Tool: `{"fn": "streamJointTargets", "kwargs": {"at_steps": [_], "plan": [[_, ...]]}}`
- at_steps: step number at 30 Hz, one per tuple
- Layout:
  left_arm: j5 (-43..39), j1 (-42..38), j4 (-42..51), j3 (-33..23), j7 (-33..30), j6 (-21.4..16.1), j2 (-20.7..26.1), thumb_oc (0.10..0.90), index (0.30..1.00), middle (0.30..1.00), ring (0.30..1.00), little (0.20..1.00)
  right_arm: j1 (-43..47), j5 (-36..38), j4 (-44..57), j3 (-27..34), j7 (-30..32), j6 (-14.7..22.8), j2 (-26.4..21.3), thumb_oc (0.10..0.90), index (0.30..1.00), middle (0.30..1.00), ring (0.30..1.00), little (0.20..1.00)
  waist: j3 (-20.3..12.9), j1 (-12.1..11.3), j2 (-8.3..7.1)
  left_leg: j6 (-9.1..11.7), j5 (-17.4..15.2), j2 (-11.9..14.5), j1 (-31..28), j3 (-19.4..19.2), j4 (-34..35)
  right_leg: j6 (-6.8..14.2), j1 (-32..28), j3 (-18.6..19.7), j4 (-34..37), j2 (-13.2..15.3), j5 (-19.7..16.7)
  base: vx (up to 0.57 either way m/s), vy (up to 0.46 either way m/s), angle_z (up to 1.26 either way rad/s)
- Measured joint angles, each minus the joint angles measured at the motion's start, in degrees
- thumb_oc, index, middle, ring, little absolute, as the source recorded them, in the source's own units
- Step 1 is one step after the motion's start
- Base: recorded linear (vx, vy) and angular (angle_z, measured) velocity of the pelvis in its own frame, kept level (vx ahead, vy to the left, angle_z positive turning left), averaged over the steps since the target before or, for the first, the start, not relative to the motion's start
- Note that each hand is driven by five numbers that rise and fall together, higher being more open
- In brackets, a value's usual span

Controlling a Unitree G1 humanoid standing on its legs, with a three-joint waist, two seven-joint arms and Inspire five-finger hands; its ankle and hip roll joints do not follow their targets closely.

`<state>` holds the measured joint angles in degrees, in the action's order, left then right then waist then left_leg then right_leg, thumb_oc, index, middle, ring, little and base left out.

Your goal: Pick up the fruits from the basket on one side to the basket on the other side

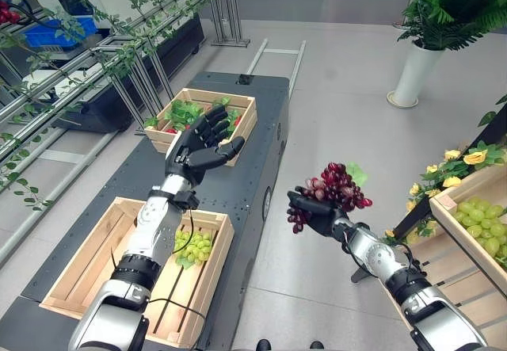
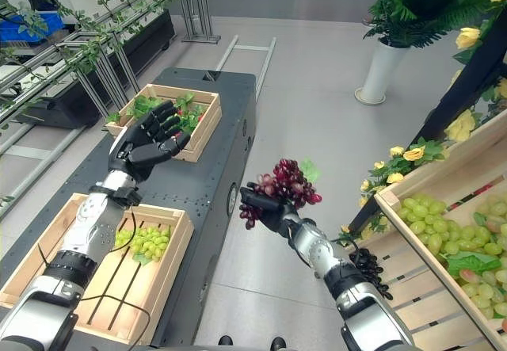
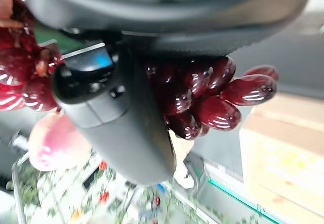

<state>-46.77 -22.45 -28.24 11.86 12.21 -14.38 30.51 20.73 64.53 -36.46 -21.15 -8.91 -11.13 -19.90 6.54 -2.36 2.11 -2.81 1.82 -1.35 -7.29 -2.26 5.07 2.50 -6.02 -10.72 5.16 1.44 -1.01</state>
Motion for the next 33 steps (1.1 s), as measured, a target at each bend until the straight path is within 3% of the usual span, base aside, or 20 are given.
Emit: {"fn": "streamJointTargets", "kwargs": {"at_steps": [8,12,16,22,27,29,33], "plan": [[0.8,13.7,-0.8,-2.2,5.0,-0.2,-2.5,0.800,0.900,0.900,0.900,0.900,-12.0,-5.7,-3.0,3.3,-2.3,1.8,-0.6,0.400,0.300,0.300,0.300,0.300,0.0,1.1,-0.04,-0.2,-0.2,0.1,0.1,-2.7,0.0,0.1,1.2,3.1,0.0,-0.2,-0.6,0.03,0.037,-0.17],[1.0,15.5,-5.0,-2.2,4.3,-0.3,-4.2,0.800,0.900,0.900,0.900,0.900,-13.5,-5.7,-7.9,4.7,-4.0,2.2,-0.3,0.400,0.300,0.300,0.300,0.300,0.1,1.4,-0.14,-0.2,-0.2,0.3,1.3,-4.7,0.1,0.0,3.2,5.0,0.2,-0.4,-1.6,-0.08,0.020,-0.30],[0.6,15.4,-7.4,-2.2,2.9,-3.4,-6.9,0.800,0.900,0.900,0.900,0.900,-13.5,-5.7,-11.8,6.6,-5.5,4.5,-0.2,0.400,0.300,0.300,0.300,0.300,0.2,1.5,-0.21,-0.4,0.3,0.3,3.6,-6.1,0.0,-0.1,6.1,6.1,0.2,-0.5,-2.9,-0.15,0.011,-0.21],[-3.4,13.2,-9.0,-1.9,2.0,-6.8,-10.0,0.800,0.900,0.900,0.900,0.900,-8.3,-5.6,-14.4,9.7,-5.9,7.3,-0.5,0.400,0.300,0.300,0.300,0.300,7.0,3.5,-0.01,-0.7,0.7,-0.1,6.4,-6.7,-1.7,-0.1,8.8,7.3,-0.6,-0.4,-4.5,-0.21,0.009,-0.12],[-5.9,4.8,-9.2,-1.1,0.8,-9.7,-10.2,0.800,0.900,0.900,0.900,0.900,1.1,-5.5,-15.9,10.6,-5.8,9.6,-2.0,0.400,0.300,0.300,0.300,0.300,16.2,3.5,-0.25,-0.8,-1.6,0.0,14.8,-7.2,-11.7,-0.9,17.7,6.7,-11.1,0.2,-2.6,-0.19,0.012,-0.07],[-5.8,2.0,-9.1,-0.9,0.6,-10.6,-10.4,0.800,0.900,0.900,0.900,0.900,4.6,-5.3,-16.1,13.0,-5.4,10.4,-2.0,0.400,0.300,0.300,0.300,0.300,19.8,3.8,-0.39,-0.8,-4.2,0.0,18.6,-7.5,-18.2,-1.1,22.1,6.3,-18.3,1.0,0.3,-0.11,0.036,-0.03],[-5.9,0.7,-8.8,-0.4,-0.5,-10.7,-10.5,0.800,0.900,0.900,0.900,0.900,7.5,-5.1,-16.1,14.3,-3.5,11.1,-3.2,0.400,0.300,0.300,0.300,0.300,22.2,4.4,-0.49,-1.2,-6.9,0.1,24.9,-7.4,-26.0,-1.2,28.5,6.7,-26.2,1.8,3.2,-0.08,0.041,0.01]]}}
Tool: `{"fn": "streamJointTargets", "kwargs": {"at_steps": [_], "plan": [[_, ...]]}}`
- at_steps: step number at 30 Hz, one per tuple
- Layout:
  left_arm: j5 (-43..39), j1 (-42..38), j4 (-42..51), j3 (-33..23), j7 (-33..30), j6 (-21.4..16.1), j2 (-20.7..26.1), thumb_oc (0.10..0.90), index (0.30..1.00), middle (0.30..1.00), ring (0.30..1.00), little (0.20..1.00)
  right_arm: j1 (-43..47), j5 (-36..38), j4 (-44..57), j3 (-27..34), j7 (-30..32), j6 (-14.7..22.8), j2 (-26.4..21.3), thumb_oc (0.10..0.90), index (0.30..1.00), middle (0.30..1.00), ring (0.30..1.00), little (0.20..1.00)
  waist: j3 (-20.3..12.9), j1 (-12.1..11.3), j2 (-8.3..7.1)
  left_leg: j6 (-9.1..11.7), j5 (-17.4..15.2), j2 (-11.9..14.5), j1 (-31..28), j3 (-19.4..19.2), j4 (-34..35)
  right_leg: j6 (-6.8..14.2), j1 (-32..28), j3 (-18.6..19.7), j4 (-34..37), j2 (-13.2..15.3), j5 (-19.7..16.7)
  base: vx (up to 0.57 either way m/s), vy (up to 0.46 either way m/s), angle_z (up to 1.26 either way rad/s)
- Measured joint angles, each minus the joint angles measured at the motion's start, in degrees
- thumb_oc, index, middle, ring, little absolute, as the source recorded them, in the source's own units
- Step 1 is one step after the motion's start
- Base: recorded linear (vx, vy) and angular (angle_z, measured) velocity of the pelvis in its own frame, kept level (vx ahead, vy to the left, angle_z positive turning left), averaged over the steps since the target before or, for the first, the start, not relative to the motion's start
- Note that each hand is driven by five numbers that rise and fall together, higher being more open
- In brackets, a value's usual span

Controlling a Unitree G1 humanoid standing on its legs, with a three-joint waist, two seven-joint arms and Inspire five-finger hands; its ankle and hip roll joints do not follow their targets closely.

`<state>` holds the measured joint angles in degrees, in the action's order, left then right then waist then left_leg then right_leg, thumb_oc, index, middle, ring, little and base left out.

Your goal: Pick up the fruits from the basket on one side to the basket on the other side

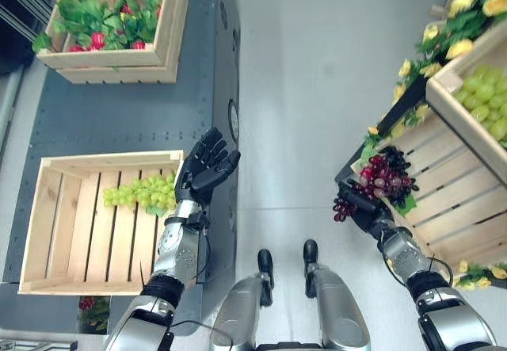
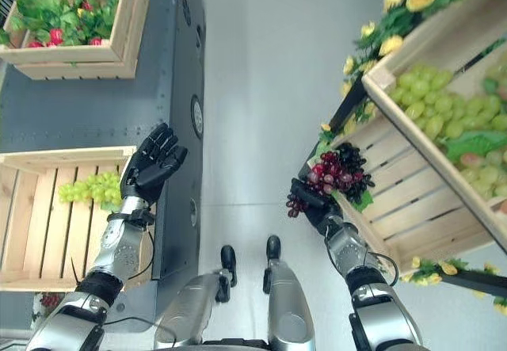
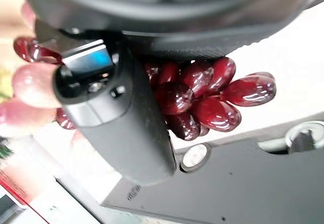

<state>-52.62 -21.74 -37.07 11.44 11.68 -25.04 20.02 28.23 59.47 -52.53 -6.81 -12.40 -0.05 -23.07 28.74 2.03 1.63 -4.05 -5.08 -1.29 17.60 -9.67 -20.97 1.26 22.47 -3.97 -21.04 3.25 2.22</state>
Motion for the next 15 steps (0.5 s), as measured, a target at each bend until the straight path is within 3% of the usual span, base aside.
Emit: {"fn": "streamJointTargets", "kwargs": {"at_steps": [12,15], "plan": [[-3.2,-0.7,3.3,5.3,-4.6,0.4,0.3,0.800,0.900,0.900,0.900,0.900,5.9,4.4,-6.5,4.9,6.2,0.0,-10.6,0.400,0.300,0.300,0.300,0.300,1.8,-0.2,0.30,-0.6,-2.7,0.8,14.6,0.1,-12.6,-0.5,13.7,0.0,-10.8,0.6,1.8,-0.06,-0.003,0.01],[-3.8,-0.7,5.5,6.5,-6.0,0.8,1.0,0.800,0.900,0.900,0.900,0.900,6.7,4.4,-7.0,4.9,6.3,-1.7,-12.0,0.400,0.300,0.300,0.300,0.300,1.8,-0.4,0.27,-0.6,-3.2,1.2,16.1,0.3,-14.3,-0.6,15.0,0.0,-11.9,0.5,1.9,-0.03,-0.041,-0.01]]}}
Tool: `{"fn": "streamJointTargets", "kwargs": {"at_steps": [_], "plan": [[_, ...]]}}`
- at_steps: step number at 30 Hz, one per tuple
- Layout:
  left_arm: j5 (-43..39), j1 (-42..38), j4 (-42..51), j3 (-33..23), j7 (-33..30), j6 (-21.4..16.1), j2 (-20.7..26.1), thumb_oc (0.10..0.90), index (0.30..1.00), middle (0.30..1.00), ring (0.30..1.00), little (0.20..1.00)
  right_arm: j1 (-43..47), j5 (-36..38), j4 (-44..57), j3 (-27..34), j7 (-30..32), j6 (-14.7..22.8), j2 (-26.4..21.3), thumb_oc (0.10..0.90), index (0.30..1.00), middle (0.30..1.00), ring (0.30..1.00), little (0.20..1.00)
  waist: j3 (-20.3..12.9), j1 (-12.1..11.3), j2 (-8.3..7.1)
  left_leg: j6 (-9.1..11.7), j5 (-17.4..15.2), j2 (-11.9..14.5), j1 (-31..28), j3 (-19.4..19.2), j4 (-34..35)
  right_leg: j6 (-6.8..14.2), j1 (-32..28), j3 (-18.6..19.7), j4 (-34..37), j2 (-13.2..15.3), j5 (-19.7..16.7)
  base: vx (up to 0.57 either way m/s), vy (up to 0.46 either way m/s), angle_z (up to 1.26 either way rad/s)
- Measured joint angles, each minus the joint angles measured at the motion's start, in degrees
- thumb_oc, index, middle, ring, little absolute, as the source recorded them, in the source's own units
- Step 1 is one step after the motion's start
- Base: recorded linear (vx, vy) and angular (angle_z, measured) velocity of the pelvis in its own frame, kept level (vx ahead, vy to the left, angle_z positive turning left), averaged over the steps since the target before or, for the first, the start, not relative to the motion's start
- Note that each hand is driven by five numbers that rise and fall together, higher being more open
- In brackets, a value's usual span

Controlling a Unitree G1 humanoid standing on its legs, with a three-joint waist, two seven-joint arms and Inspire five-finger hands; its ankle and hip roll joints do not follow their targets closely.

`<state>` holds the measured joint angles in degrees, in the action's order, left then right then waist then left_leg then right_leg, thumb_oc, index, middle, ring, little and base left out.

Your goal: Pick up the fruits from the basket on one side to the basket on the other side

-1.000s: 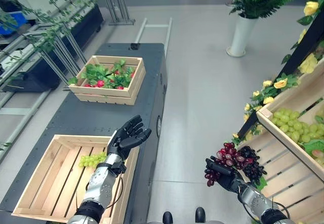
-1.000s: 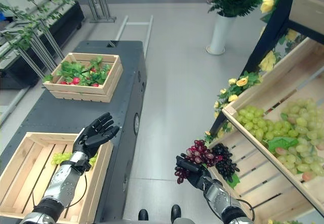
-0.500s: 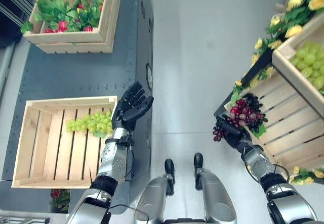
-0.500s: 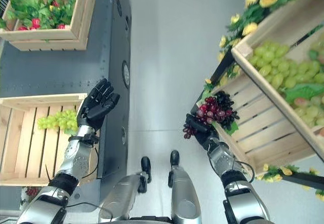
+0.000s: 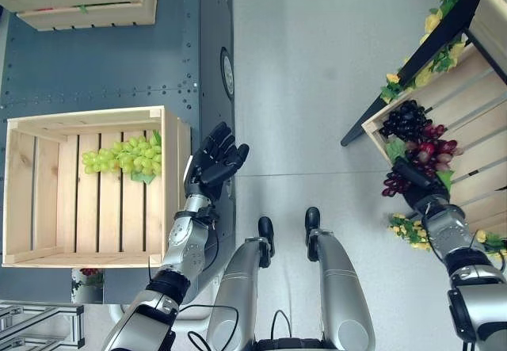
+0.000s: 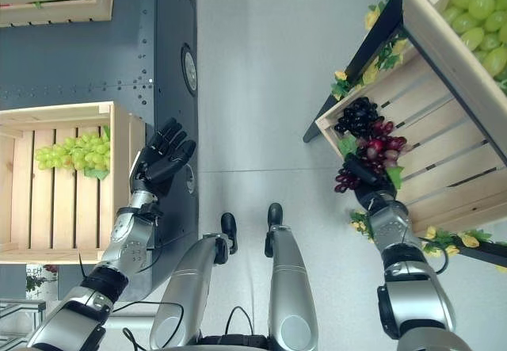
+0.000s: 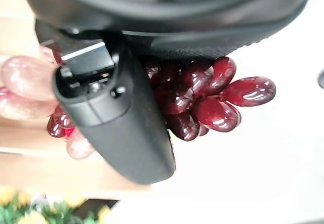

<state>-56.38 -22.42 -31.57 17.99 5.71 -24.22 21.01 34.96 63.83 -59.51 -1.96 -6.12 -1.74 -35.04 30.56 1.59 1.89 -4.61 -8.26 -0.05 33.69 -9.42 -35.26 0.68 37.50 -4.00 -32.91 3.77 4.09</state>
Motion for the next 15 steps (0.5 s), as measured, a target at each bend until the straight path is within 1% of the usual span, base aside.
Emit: {"fn": "streamJointTargets", "kwargs": {"at_steps": [3,6,8,10,12,13,15], "plan": [[-0.4,-0.3,3.8,1.3,-1.3,0.4,1.4,0.800,0.900,0.900,0.900,0.900,0.8,-0.5,-0.1,0.0,0.1,-1.2,-1.1,0.400,0.300,0.300,0.300,0.300,0.0,-0.1,-0.05,-0.1,-0.1,0.0,1.7,0.5,-1.2,0.0,1.3,-0.4,-0.8,0.0,0.0,-0.03,-0.055,0.05],[-0.7,-0.3,7.5,1.9,-2.3,1.2,3.7,0.800,0.900,0.900,0.900,0.900,1.8,-2.7,0.1,0.0,0.1,-4.3,-2.9,0.400,0.300,0.300,0.300,0.300,0.1,-0.3,-0.31,-0.1,-0.1,0.0,3.6,1.1,-2.2,0.0,2.6,-1.0,-0.9,0.1,0.0,-0.01,-0.038,0.08],[-0.8,-0.4,8.2,2.0,-2.9,1.8,4.4,0.800,0.900,0.900,0.900,0.900,2.2,-4.0,0.1,0.0,0.1,-5.2,-3.3,0.400,0.300,0.300,0.300,0.300,0.1,-0.4,-0.47,-0.2,-0.1,0.0,4.1,1.2,-2.5,0.1,3.0,-1.1,-1.1,0.1,-0.1,-0.02,-0.042,0.02],[-0.8,-0.3,8.2,2.0,-3.4,2.2,4.6,0.800,0.900,0.900,0.900,0.900,2.7,-7.9,0.0,-0.2,0.1,-6.4,-4.1,0.400,0.300,0.300,0.300,0.300,0.3,-0.6,-0.81,-0.3,-0.2,0.0,4.3,1.2,-2.6,0.2,3.0,-1.1,-1.0,0.2,-0.1,-0.02,-0.052,0.02],[-0.8,-0.3,8.6,2.0,-3.8,2.6,5.3,0.800,0.900,0.900,0.900,0.900,4.2,-12.8,-0.1,-1.3,0.0,-9.3,-5.6,0.400,0.300,0.300,0.300,0.300,0.3,-0.8,-1.07,-0.5,-0.4,0.0,4.7,1.4,-3.2,0.3,3.1,-1.1,-1.1,0.2,-0.2,-0.01,-0.046,0.03],[-0.8,-0.4,8.8,2.0,-4.0,2.6,5.5,0.800,0.900,0.900,0.900,0.900,4.7,-14.4,-0.1,-1.6,0.0,-9.9,-5.9,0.400,0.300,0.300,0.300,0.300,0.3,-0.8,-1.20,-0.6,-0.4,0.0,4.8,1.4,-3.3,0.3,3.2,-1.2,-1.1,0.2,-0.2,-0.01,-0.047,0.01],[-1.3,-0.7,9.4,3.0,-4.5,2.6,6.6,0.800,0.900,0.900,0.900,0.900,7.0,-19.0,-0.1,-5.1,-0.1,-11.9,-7.5,0.400,0.300,0.300,0.300,0.300,0.3,-0.7,-1.38,-1.1,-0.8,0.0,5.6,1.3,-4.1,0.4,3.7,-1.2,-1.4,0.2,-0.2,0.00,-0.031,-0.01]]}}
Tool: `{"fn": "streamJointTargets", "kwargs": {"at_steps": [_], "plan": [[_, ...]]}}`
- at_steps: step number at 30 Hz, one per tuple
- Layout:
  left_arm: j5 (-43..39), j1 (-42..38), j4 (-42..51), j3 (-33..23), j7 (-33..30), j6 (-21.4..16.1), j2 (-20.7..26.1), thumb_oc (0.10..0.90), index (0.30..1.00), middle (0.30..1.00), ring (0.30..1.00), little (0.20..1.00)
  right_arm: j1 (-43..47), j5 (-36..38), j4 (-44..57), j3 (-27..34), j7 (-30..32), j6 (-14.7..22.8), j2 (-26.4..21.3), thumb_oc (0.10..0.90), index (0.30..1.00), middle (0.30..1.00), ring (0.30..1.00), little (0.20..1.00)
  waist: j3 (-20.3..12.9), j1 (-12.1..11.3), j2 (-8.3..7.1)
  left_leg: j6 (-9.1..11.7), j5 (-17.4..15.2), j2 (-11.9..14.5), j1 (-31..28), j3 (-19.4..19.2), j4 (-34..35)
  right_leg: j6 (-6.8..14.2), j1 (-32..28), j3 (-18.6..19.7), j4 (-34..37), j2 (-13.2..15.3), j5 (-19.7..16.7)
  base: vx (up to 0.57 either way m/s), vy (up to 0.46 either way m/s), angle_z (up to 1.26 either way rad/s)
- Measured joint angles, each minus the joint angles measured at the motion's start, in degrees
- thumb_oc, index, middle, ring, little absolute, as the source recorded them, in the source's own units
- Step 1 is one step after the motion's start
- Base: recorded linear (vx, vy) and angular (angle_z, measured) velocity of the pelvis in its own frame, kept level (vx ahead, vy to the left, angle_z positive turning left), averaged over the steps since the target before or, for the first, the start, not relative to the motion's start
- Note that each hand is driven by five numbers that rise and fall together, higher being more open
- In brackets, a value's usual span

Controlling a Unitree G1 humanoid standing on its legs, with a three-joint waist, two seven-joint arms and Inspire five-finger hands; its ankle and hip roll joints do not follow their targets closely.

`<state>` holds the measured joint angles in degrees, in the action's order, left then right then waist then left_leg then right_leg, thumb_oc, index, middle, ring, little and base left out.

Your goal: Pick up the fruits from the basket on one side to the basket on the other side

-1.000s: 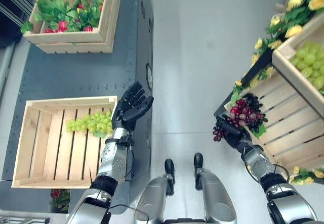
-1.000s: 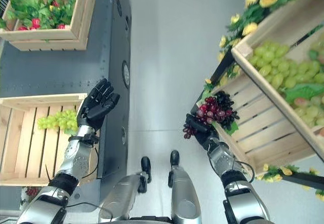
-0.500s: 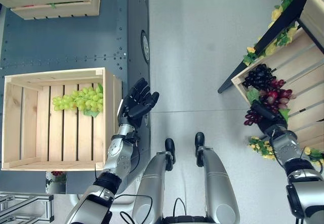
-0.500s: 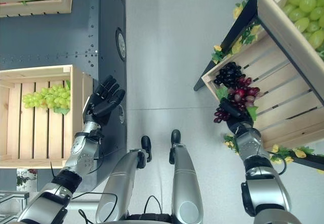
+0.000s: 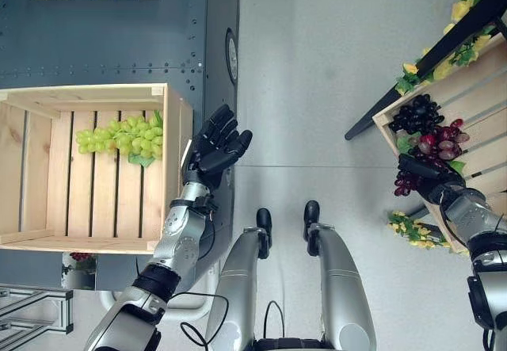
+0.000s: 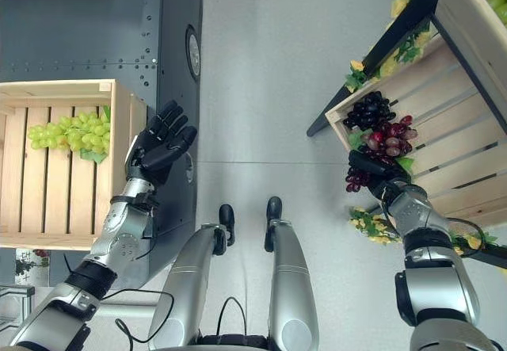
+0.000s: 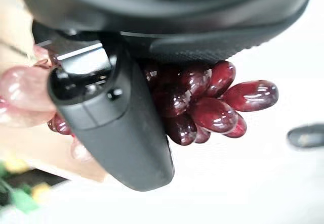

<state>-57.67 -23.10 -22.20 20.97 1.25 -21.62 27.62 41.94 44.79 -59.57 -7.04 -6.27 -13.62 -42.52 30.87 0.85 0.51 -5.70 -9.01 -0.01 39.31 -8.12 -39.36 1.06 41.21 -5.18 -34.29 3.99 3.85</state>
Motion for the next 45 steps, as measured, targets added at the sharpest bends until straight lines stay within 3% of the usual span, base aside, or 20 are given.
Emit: {"fn": "streamJointTargets", "kwargs": {"at_steps": [4,8,11,14,23,35,36,37,45], "plan": [[-1.1,-0.2,0.9,1.1,-0.3,0.1,1.2,0.800,0.900,0.900,0.900,0.900,1.7,-8.2,-0.5,-2.3,0.4,-0.9,-1.0,0.400,0.300,0.300,0.300,0.300,-0.2,-0.2,-0.65,-0.7,-0.6,0.0,1.3,-0.3,-1.2,0.2,1.0,0.1,-0.9,0.3,0.2,0.00,-0.008,0.00],[-1.6,0.3,1.0,1.2,-0.3,0.1,2.1,0.800,0.900,0.900,0.900,0.900,3.7,-17.3,-5.2,-2.8,8.9,-1.2,-5.9,0.400,0.300,0.300,0.300,0.300,-0.1,-0.6,-0.89,-1.1,-1.0,0.0,1.8,-0.7,-1.7,0.5,1.4,0.2,-1.1,0.5,0.3,0.00,0.000,0.00],[-1.7,0.4,0.9,1.0,-0.3,0.1,3.1,0.800,0.900,0.900,0.900,0.900,4.1,-19.7,-8.3,-2.9,13.1,-2.4,-10.9,0.400,0.300,0.300,0.300,0.300,-0.1,-0.3,-0.87,-1.0,-1.2,0.0,1.8,-0.7,-1.8,0.6,1.4,0.3,-1.1,0.4,0.5,0.01,0.005,-0.01],[-1.8,0.4,0.4,1.0,0.1,0.1,3.1,0.800,0.900,0.900,0.900,0.900,4.3,-19.7,-10.1,-2.5,16.0,-3.4,-13.3,0.400,0.300,0.300,0.300,0.300,-0.1,0.3,-0.86,-0.7,-1.4,0.4,1.6,-0.8,-1.9,0.5,1.3,0.5,-1.1,0.0,0.5,0.02,0.018,-0.08],[-2.9,0.3,-0.4,1.0,1.4,0.1,3.0,0.800,0.900,0.900,0.900,0.900,1.3,-15.0,-10.5,0.2,17.3,-4.0,-13.2,0.400,0.300,0.300,0.300,0.300,-0.2,0.9,-0.76,-0.3,-1.7,0.6,0.9,-0.8,-2.0,0.0,1.1,0.9,-1.8,-0.3,0.8,0.00,0.004,-0.01],[-2.9,0.3,-1.5,1.0,2.8,0.1,2.8,0.800,0.900,0.900,0.900,0.900,-0.6,-14.5,-9.5,0.6,17.3,-2.5,-13.2,0.400,0.300,0.300,0.300,0.300,-0.2,1.2,-0.76,-0.2,-1.7,0.6,0.7,-0.9,-2.0,0.4,1.1,1.3,-1.8,-0.6,0.9,0.00,0.002,-0.01],[-2.9,0.3,-1.5,1.0,2.8,0.1,2.7,0.800,0.900,0.900,0.900,0.900,-0.6,-14.4,-9.3,0.6,17.3,-2.2,-13.2,0.480,0.420,0.420,0.420,0.420,-0.2,1.2,-0.75,-0.2,-1.7,0.7,0.7,-1.0,-2.0,0.4,1.1,1.3,-1.8,-0.6,0.9,0.00,0.000,0.00],[-2.9,0.4,-1.5,1.0,2.8,0.1,2.6,0.800,0.900,0.900,0.900,0.900,-0.6,-13.4,-9.0,0.6,17.3,-1.6,-13.2,0.800,0.900,0.900,0.900,0.900,-0.2,1.2,-0.75,-0.2,-1.7,0.7,0.6,-1.1,-2.0,0.3,1.1,1.4,-1.8,-0.6,0.9,0.00,0.000,0.00],[-2.9,0.4,-1.5,1.0,2.8,0.1,2.6,0.800,0.900,0.900,0.900,0.900,-0.3,-12.8,-7.6,0.6,18.6,0.4,-13.1,0.800,0.900,0.900,0.900,0.900,-0.2,1.0,-0.73,-0.2,-1.8,0.8,0.6,-1.3,-2.0,0.2,1.0,1.3,-1.8,-0.6,0.8,0.00,0.000,0.00]]}}
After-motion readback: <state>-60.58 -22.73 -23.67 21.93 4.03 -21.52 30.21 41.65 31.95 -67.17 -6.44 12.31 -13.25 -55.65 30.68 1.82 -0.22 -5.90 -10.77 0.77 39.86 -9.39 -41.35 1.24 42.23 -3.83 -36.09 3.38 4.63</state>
